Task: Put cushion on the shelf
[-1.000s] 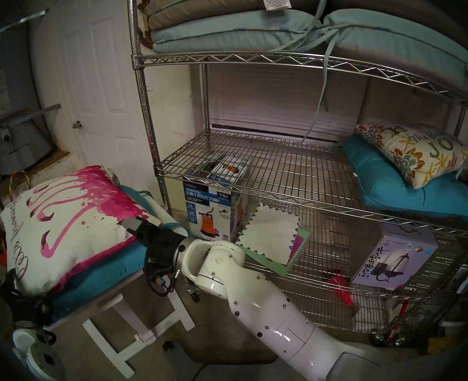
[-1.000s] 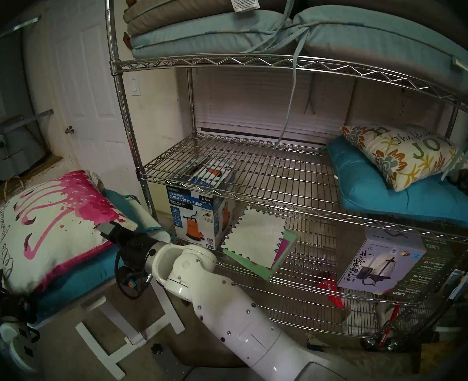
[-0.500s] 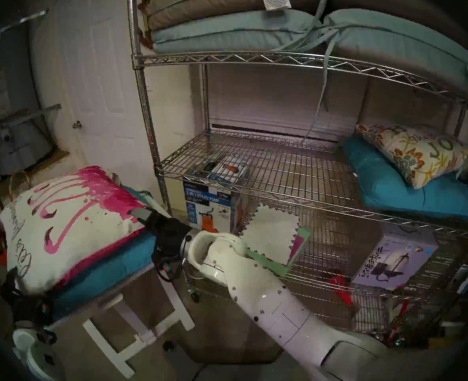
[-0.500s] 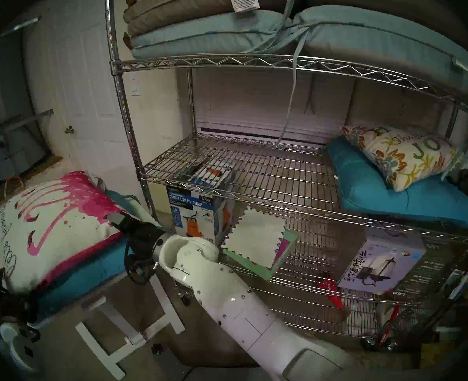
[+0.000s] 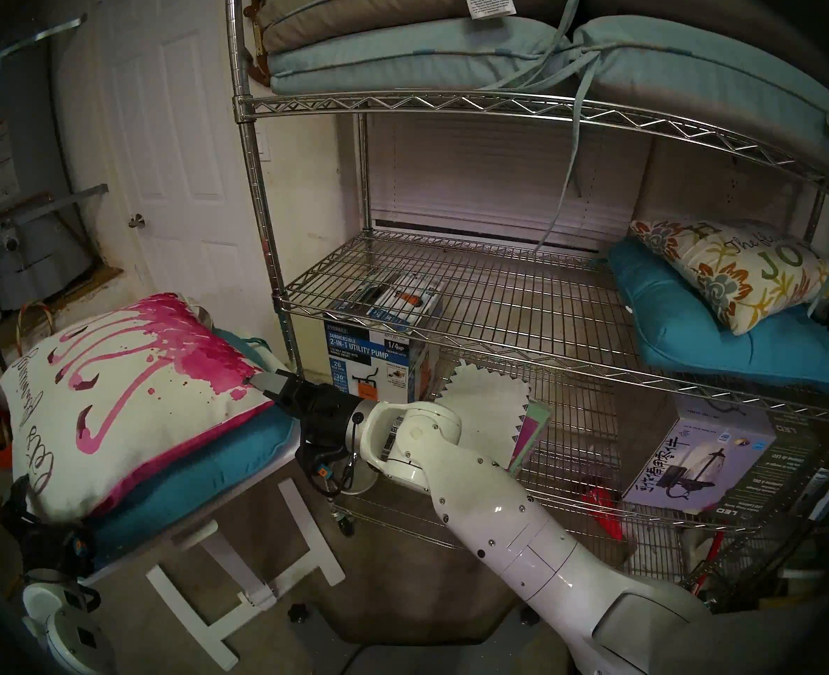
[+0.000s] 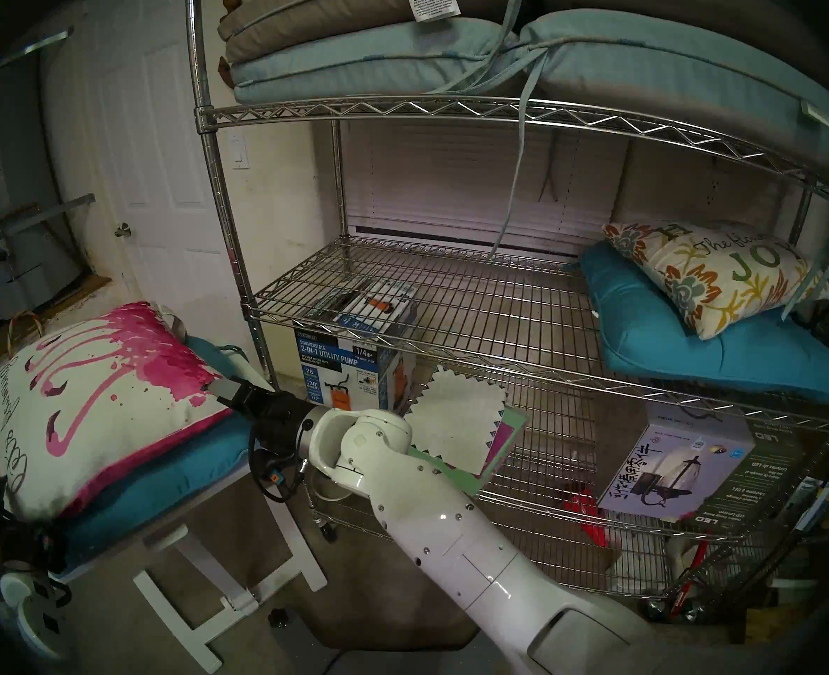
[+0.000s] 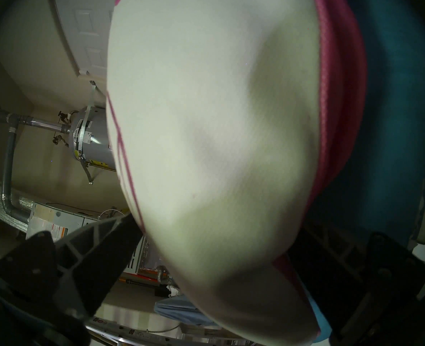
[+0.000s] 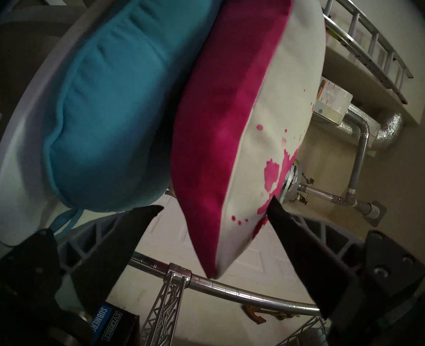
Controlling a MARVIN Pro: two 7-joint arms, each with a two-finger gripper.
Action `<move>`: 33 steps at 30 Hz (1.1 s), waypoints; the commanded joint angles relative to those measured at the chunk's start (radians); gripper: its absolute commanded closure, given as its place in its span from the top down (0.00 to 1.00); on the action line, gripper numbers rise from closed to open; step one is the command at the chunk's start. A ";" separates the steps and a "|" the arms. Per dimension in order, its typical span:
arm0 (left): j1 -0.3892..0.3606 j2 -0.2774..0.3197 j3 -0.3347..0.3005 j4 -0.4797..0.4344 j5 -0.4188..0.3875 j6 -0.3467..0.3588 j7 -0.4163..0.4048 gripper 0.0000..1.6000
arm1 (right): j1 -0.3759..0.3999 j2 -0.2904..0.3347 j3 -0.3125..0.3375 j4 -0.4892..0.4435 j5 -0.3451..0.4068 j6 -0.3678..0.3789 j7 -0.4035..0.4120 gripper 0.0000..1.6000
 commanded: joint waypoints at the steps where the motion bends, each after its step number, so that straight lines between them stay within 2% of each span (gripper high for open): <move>1: 0.000 -0.001 -0.005 -0.021 -0.002 0.000 0.005 1.00 | 0.047 -0.033 -0.006 -0.024 0.003 -0.021 0.012 1.00; 16: -0.002 -0.005 -0.007 -0.022 0.001 -0.003 0.003 1.00 | 0.073 -0.088 -0.023 0.027 0.001 -0.032 0.021 1.00; 33: -0.004 -0.008 -0.009 -0.022 0.003 -0.005 0.000 1.00 | 0.089 -0.136 -0.063 0.119 -0.008 0.002 -0.020 1.00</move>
